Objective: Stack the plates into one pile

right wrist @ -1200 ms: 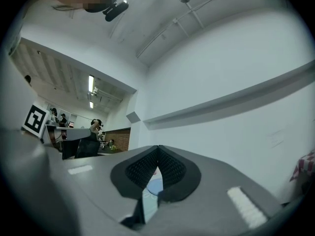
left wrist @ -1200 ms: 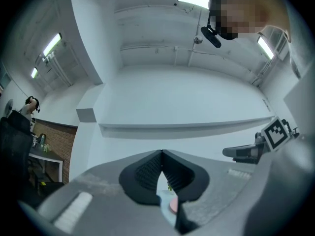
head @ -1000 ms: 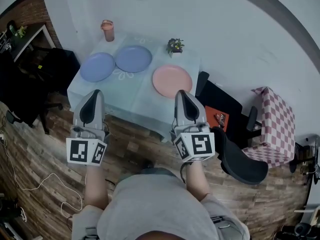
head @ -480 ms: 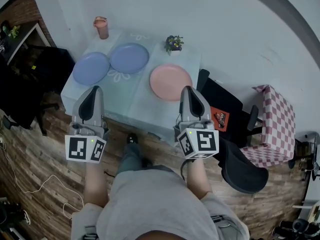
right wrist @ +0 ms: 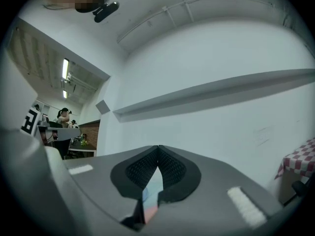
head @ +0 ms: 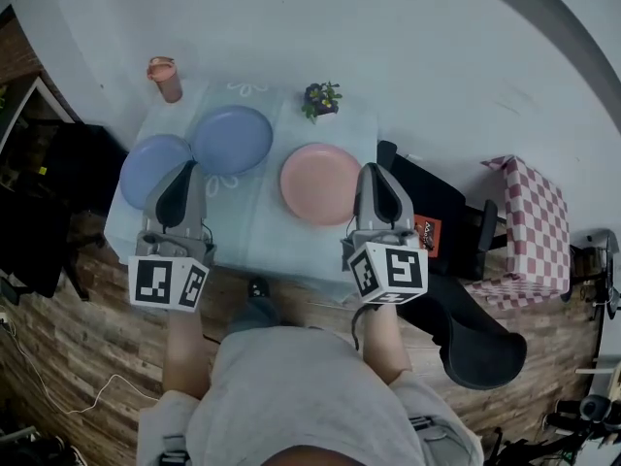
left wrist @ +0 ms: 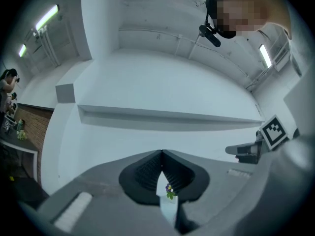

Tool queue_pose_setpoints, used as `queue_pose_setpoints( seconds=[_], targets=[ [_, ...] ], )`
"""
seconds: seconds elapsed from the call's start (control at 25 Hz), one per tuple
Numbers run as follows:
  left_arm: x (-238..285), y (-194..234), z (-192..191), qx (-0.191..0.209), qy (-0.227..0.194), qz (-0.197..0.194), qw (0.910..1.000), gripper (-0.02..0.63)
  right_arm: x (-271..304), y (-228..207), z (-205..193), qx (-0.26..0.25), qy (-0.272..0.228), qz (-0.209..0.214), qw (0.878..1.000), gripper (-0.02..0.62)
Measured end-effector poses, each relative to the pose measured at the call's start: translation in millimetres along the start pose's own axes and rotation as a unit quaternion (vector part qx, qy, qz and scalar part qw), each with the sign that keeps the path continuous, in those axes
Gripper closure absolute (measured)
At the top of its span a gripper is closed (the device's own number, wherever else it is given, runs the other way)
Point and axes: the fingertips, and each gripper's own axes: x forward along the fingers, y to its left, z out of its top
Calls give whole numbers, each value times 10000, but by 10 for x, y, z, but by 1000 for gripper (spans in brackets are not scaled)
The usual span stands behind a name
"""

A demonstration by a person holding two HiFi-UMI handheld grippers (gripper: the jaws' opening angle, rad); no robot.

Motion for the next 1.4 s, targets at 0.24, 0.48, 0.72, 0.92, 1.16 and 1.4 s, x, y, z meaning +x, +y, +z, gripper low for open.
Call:
queue_pose_setpoints(
  seconds=[0.24, 0.48, 0.72, 0.92, 1.16, 1.4],
  targets=[
    [524, 195, -230, -141, 167, -310, 9993, 604, 330, -221, -192, -29, 254, -481, 9985, 592],
    [1035, 100, -806, -383, 864, -843, 9920, 604, 488, -525, -645, 206, 880, -1006, 9908, 592],
    [1308, -172, -1596, -700, 1855, -1454, 9693, 604, 388, -795, -1283, 771, 1665, -1602, 9699, 592],
    [1424, -383, -2220, -960, 2630, -1775, 9435, 591, 217, -932, -1855, 1259, 2427, -1986, 9412, 592],
    [1447, -618, -2940, -1277, 3600, -2090, 9002, 531, 34, -1016, -2400, 1812, 2980, -2304, 9085, 561],
    [1413, -708, -3460, -1180, 4276, -2197, 8689, 481, -179, -1101, -2834, 2230, 3340, -2715, 8747, 505]
  ],
)
